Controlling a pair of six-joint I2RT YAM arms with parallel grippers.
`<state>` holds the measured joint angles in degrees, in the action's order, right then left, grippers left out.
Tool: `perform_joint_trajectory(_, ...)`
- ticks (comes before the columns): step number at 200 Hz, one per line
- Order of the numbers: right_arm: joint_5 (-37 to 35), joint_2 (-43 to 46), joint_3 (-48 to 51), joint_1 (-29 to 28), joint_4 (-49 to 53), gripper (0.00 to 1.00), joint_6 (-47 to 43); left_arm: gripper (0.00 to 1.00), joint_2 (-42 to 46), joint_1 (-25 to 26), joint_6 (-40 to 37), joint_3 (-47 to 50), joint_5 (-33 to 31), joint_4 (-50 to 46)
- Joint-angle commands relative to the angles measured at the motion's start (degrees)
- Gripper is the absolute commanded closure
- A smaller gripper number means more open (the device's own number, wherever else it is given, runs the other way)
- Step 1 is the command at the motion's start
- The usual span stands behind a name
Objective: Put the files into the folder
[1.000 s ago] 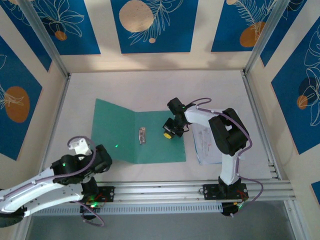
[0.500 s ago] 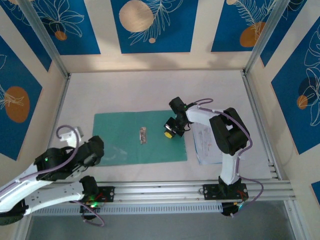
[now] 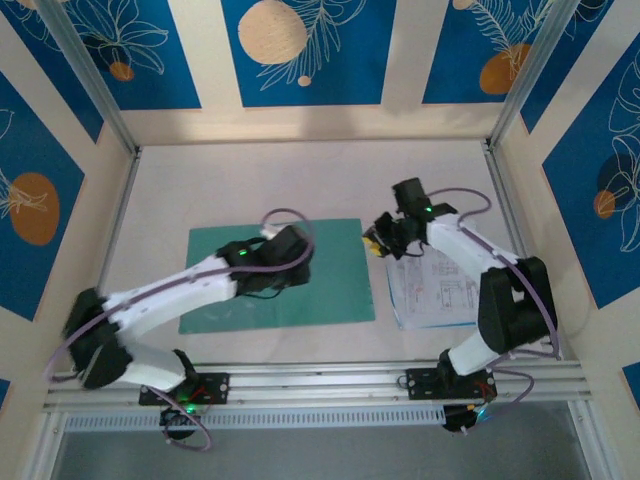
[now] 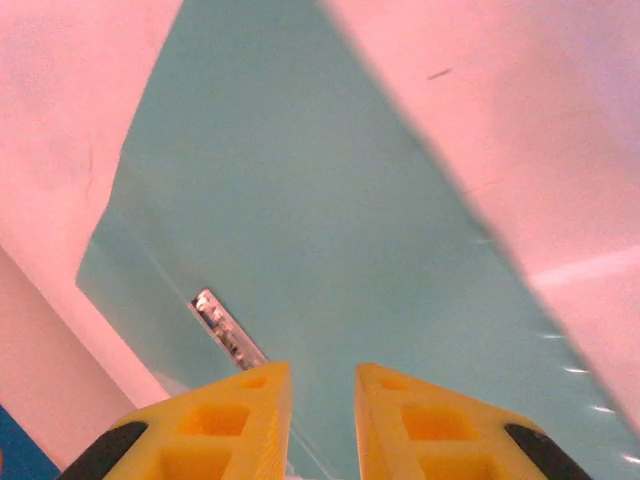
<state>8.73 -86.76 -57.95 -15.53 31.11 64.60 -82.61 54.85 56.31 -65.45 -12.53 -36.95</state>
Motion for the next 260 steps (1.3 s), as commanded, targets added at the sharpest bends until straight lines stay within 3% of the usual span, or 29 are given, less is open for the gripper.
perform_joint_trajectory(1, 2.88, 3.63, 6.32, 5.42, 2.95, 0.76, -2.31, 0.76, -9.29, -0.45, -6.21, -5.57, 9.3, 8.57)
perform_joint_trajectory(19, 2.57, 5.8, 9.87, 9.14, 4.64, 0.8, -3.47, 0.84, -16.47, -0.45, -7.45, -8.43, 10.16, 10.57)
perform_joint_trajectory(55, 2.77, 5.57, 15.32, 16.75, 5.02, 0.82, -6.67, 0.88, -24.96, -0.43, -9.55, -10.9, 11.54, 14.45)
perform_joint_trajectory(132, 0.39, 5.55, 17.78, 27.57, 6.92, 0.84, -10.23, 0.92, -32.26, -0.44, -10.68, -10.12, 11.31, 15.32)
perform_joint_trajectory(204, -0.04, -3.41, 17.97, 25.38, 5.5, 0.86, -6.25, 0.93, -34.15, -0.45, -11.92, -8.83, 11.57, 18.34)
perform_joint_trajectory(260, -2.18, -4.55, 14.88, 22.15, 7.78, 0.87, -3.96, 0.94, -37.86, -0.71, -13.86, -13.12, 10.57, 17.83)
